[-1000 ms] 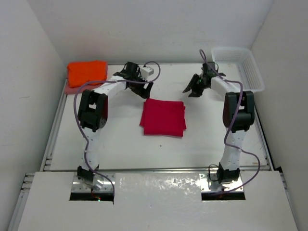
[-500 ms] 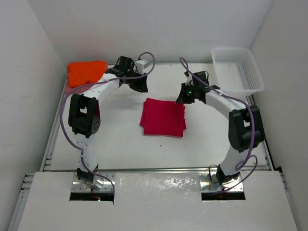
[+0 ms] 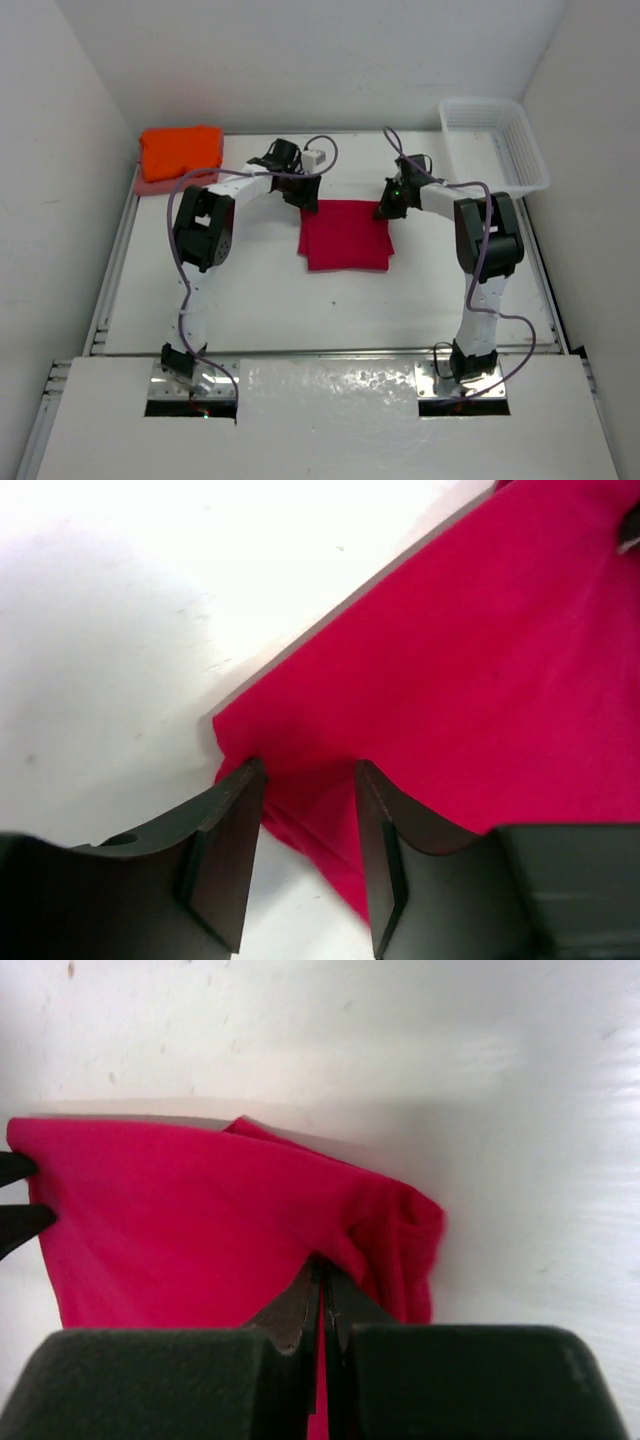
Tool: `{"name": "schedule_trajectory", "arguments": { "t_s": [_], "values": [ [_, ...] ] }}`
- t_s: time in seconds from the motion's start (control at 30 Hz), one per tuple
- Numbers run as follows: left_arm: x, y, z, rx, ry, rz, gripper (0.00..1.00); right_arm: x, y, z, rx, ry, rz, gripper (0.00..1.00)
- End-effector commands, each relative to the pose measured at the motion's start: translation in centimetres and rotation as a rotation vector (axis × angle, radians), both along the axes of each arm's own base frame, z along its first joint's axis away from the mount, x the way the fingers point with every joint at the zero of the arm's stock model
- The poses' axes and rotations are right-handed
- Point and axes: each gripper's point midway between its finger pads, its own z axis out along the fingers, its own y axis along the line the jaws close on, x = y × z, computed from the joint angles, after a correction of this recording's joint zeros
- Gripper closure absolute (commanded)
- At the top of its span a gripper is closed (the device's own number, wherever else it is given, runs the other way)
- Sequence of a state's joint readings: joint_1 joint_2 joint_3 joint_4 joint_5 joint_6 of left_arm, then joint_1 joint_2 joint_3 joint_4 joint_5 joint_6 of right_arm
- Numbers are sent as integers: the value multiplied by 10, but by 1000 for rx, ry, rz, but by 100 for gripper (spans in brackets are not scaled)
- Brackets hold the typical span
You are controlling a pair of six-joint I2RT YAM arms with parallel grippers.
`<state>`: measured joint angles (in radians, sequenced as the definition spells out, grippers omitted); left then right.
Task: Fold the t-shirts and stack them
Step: Put the neatly folded tshirt into the corner of the board with the left arm
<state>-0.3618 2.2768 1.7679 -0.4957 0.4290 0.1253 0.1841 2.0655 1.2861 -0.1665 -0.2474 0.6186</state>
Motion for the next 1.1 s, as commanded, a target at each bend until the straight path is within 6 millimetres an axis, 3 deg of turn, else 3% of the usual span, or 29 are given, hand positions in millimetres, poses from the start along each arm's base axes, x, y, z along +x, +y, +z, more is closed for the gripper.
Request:
{"name": "schedule_trajectory", "arguments": {
  "t_s": [0.0,0.07,0.1,0.13,0.2,0.23,0.3,0.33,0.37,0.43,0.53,0.57,0.63,0.7,0.87,0.9,0.97,1.07],
  "values": [
    [23,27,-1,67,-37,99,59,30,-22,13,-72,-63,-60,100],
    [37,37,17,76,-88,147,50,31,-18,21,-62,-57,-27,96],
    [41,40,25,76,-96,160,38,42,-16,35,-71,-94,-3,94],
    [50,40,49,59,-142,162,34,38,-18,41,-83,-80,9,85],
    [53,43,71,50,-182,168,24,36,-20,56,-110,-97,35,64],
    [50,47,88,39,-209,169,21,29,-24,72,-128,-104,35,59],
    [38,51,96,38,-205,161,8,9,-35,71,-169,-81,21,52],
    [29,52,106,28,-210,147,2,5,-35,83,-163,-108,19,50],
    [14,54,94,35,-160,142,1,-1,-34,79,-151,-98,21,46],
    [-4,50,97,-22,-118,140,0,-16,-21,68,-85,-66,54,38],
    [-33,50,63,-51,-34,153,0,-23,-2,44,-42,-19,95,33],
    [-32,51,61,-54,-31,161,0,-24,3,38,-36,-1,103,33],
    [-42,54,34,-34,43,193,0,-26,12,29,-46,29,129,32],
    [-51,52,19,-56,98,217,0,-34,16,13,-68,82,144,33],
    [-65,50,-10,-82,194,303,0,-57,16,-13,-103,139,115,34],
    [-72,50,-23,-79,240,316,0,-60,18,-17,-101,147,122,35],
    [-75,44,-35,-105,284,321,0,-68,27,-24,-104,161,155,35],
    [-96,24,-66,-144,421,294,0,-74,37,-34,-67,170,160,37]
  ]
}}
